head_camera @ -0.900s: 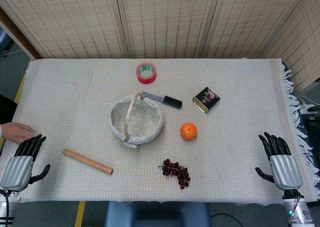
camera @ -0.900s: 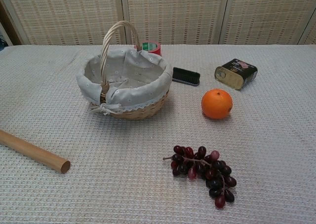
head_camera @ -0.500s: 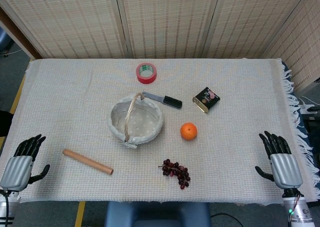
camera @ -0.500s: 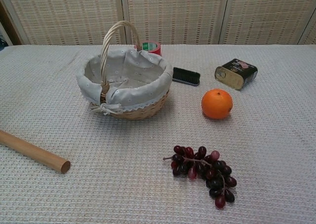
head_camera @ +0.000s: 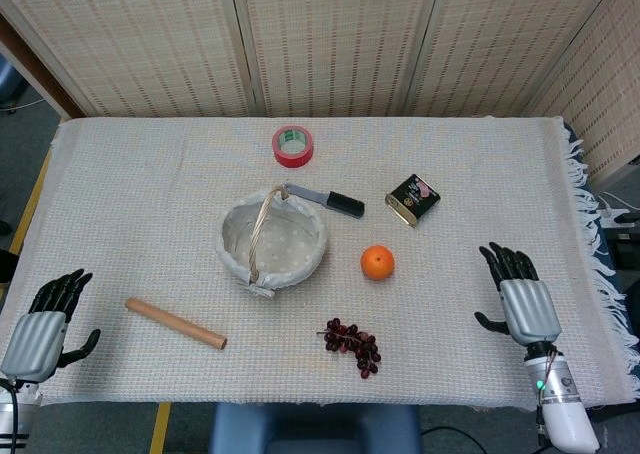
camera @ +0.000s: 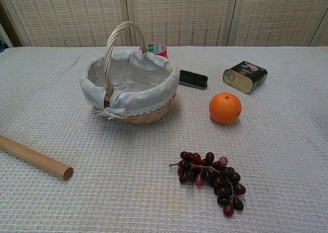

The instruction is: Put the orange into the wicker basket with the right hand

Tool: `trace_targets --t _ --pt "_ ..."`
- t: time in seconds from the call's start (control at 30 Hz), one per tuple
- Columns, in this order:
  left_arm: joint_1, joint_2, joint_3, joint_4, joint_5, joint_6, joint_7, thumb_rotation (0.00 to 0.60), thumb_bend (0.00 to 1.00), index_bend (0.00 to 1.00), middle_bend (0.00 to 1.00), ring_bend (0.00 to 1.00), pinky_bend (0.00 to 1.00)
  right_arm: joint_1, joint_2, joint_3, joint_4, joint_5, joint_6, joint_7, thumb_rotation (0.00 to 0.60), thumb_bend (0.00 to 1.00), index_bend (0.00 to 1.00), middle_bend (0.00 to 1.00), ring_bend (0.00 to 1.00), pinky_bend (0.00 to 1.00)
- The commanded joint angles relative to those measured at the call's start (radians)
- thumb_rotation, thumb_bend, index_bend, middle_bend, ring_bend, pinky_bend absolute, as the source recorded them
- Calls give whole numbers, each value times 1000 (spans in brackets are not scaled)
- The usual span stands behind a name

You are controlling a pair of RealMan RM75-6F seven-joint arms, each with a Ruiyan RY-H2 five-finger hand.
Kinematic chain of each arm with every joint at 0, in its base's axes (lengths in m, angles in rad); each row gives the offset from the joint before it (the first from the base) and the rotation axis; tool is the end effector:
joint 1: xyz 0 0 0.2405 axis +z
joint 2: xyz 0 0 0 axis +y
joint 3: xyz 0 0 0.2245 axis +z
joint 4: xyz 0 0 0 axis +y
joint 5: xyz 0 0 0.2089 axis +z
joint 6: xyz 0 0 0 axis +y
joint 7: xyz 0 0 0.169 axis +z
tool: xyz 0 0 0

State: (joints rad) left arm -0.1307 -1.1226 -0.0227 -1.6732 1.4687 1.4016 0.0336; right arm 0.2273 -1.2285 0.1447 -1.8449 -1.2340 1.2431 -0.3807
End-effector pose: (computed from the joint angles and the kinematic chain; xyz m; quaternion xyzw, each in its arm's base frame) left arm -0.2723 0.2083 0.1237 -0.6120 -0.4214 -0.3726 0.5559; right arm -0.2245 -0.2449 0.0799 0.6240 -0.4449 0.3349 0.5482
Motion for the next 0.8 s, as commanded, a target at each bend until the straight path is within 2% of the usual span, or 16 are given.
trace_targets --t 0.03,0.17,0.43,0.8 --pt "1 1 1 -1 0 0 -1 600 345 0 0 0 64 134 -101 76 -46 200 -91 -178 600 86 0 0 0 52" --pt "1 2 0 -1 -3 -1 -6 600 346 0 0 0 64 218 -215 100 -1 297 -91 -280 600 86 0 0 0 52" --pt "-2 9 1 -4 -6 -11 -19 600 345 0 0 0 64 342 -421 121 132 420 -71 -381 600 86 0 0 0 52" --pt "-2 17 1 -15 -17 -21 -38 600 346 0 0 0 64 474 -584 182 341 543 -74 -451 600 86 0 0 0 52"
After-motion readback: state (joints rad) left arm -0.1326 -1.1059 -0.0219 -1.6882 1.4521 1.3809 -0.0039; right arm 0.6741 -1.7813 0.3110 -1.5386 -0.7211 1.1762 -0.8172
